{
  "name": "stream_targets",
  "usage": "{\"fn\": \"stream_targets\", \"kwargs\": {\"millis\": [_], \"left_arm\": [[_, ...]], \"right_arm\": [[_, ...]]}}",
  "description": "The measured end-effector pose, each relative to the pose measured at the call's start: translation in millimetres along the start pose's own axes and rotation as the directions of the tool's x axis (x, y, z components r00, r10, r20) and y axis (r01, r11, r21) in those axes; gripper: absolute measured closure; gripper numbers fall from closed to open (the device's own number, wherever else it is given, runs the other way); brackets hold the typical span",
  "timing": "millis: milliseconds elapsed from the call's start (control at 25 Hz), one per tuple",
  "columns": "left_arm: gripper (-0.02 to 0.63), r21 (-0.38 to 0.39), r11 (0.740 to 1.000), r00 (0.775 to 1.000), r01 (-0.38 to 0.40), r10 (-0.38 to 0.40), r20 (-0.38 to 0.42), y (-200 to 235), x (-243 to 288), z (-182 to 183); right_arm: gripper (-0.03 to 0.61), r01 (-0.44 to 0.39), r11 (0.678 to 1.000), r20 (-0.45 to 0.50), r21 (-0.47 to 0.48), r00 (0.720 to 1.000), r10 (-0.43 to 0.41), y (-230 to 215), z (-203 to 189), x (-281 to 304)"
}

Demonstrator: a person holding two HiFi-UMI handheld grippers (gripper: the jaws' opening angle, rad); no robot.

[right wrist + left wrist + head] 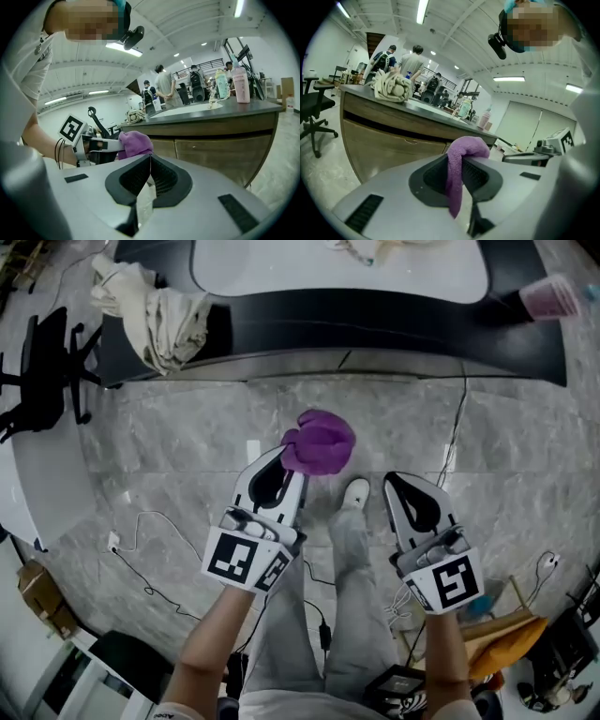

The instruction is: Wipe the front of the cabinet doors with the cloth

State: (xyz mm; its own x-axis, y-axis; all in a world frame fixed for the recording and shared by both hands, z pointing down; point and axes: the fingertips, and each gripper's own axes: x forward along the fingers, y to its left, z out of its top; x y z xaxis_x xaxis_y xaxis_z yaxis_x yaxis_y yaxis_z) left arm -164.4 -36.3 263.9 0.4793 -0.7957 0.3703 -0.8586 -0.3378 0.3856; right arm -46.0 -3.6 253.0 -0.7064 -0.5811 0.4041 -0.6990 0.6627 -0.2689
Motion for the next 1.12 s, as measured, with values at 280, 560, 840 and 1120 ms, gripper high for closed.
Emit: {"fn": "stream_targets", "kwargs": {"millis": [280, 560, 840, 1120], "left_arm": [[0.554, -0.030, 0.999, 0.999, -0.043, 0.043, 0.021, 15.4, 73.1, -25.9], [0.554, -0.085, 0.992, 0.994, -0.089, 0.093, 0.050, 43.2, 118.6, -26.2], [0.554, -0.140, 0.984, 0.990, -0.113, 0.124, 0.069, 71.8, 131.6, -23.4], [0.554, -0.198, 0.968, 0.982, -0.156, 0.174, 0.076, 109.5, 112.7, -21.5]], "right_arm": [[0.551, -0.006, 0.999, 0.012, 0.037, 1.000, 0.006, -37.1, -40.6, 18.2], [0.551, -0.020, 0.999, 0.012, 0.043, 1.000, 0.020, -43.8, -53.1, 33.5], [0.551, -0.053, 0.999, -0.017, 0.015, 0.998, 0.053, -31.2, -59.6, 43.8], [0.551, -0.053, 0.999, -0.041, 0.000, 0.998, 0.053, -15.2, -63.2, 49.7]]}}
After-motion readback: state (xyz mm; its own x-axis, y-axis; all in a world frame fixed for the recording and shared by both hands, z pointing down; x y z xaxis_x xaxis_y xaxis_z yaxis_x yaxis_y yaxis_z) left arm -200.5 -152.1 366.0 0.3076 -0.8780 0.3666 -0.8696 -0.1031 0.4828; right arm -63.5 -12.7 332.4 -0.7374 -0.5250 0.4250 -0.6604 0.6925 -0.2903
